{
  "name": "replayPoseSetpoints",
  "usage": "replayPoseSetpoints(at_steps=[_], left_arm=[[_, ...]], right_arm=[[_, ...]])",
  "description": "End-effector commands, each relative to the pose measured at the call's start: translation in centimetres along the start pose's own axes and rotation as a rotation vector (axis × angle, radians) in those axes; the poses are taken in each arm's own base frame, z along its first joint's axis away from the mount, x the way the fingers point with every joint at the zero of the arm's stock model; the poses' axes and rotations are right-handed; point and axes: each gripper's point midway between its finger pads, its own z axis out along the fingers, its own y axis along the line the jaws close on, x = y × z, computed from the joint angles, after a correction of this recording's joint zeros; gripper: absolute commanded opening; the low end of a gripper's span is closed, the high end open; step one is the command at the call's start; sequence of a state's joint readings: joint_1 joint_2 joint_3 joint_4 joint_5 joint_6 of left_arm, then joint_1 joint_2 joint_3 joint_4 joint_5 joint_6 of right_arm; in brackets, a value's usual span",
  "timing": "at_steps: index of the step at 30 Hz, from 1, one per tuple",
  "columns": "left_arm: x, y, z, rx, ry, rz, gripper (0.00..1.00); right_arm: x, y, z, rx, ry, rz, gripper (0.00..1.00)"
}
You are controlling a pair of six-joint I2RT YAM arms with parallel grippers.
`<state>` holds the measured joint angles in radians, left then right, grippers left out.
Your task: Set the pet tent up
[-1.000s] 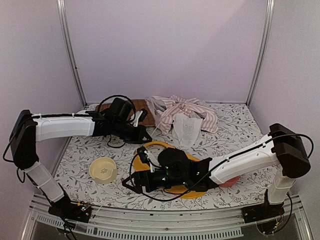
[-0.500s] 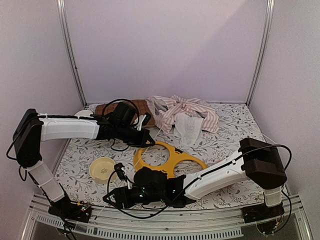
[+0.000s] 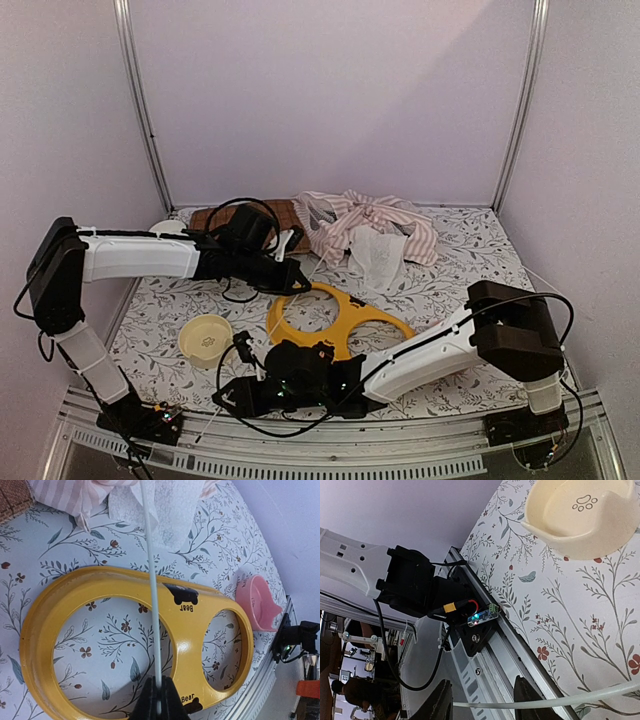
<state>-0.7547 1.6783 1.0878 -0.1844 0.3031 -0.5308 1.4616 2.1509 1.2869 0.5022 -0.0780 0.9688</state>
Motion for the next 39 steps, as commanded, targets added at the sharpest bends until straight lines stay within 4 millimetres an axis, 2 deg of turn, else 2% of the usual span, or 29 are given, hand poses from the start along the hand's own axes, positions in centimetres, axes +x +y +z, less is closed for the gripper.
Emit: replayPoseSetpoints(at_steps=[1, 4, 12, 18, 22, 27, 28, 31, 35, 37, 39], left_arm=[[-3.3, -2.4, -0.4, 0.057, -0.106, 0.079, 0.00], [-3.5, -2.6, -0.4, 0.058, -0.111, 0.081, 0.00], [-3.9, -3.0, -0.2, 0.063, -0.115, 0.083, 0.00], [-4.0, -3.1, 0.1, 0.063, -0.115, 0.088, 0.00], [-3.9, -3.1, 0.2, 0.062, -0.112, 0.089, 0.00], [-3.9, -3.1, 0.1, 0.063, -0.112, 0.099, 0.00], [-3.9, -3.2, 0.1, 0.065, -0.112, 0.103, 0.00], [-3.9, -3.3, -0.3, 0.059, -0.112, 0.127, 0.09], [-4.3, -3.7, -2.0, 0.042, -0.135, 0.170, 0.35], [-4.4, -3.8, -3.1, 0.035, -0.153, 0.195, 0.43], [-4.5, -3.9, -4.2, 0.026, -0.179, 0.216, 0.47]], right_arm=[[-0.2, -0.4, -0.3, 0.023, -0.037, 0.019, 0.41], [-0.1, -0.7, -0.1, 0.031, -0.039, 0.021, 0.39], [0.0, -1.3, 0.2, 0.037, -0.048, 0.023, 0.39], [0.3, -0.6, 0.6, 0.025, -0.044, 0.008, 0.36], [0.4, -0.7, 0.7, 0.025, -0.038, 0.005, 0.27], [0.3, -0.6, 0.4, 0.032, -0.044, -0.004, 0.02], [0.2, -0.7, 0.2, 0.037, -0.047, -0.005, 0.00], [0.1, -0.7, -0.5, 0.046, -0.060, -0.009, 0.00], [-0.5, -0.5, -1.5, 0.057, -0.088, -0.021, 0.00], [-0.3, -1.2, -2.0, 0.077, -0.088, -0.029, 0.00], [-0.5, -1.2, -2.3, 0.084, -0.094, -0.038, 0.00]])
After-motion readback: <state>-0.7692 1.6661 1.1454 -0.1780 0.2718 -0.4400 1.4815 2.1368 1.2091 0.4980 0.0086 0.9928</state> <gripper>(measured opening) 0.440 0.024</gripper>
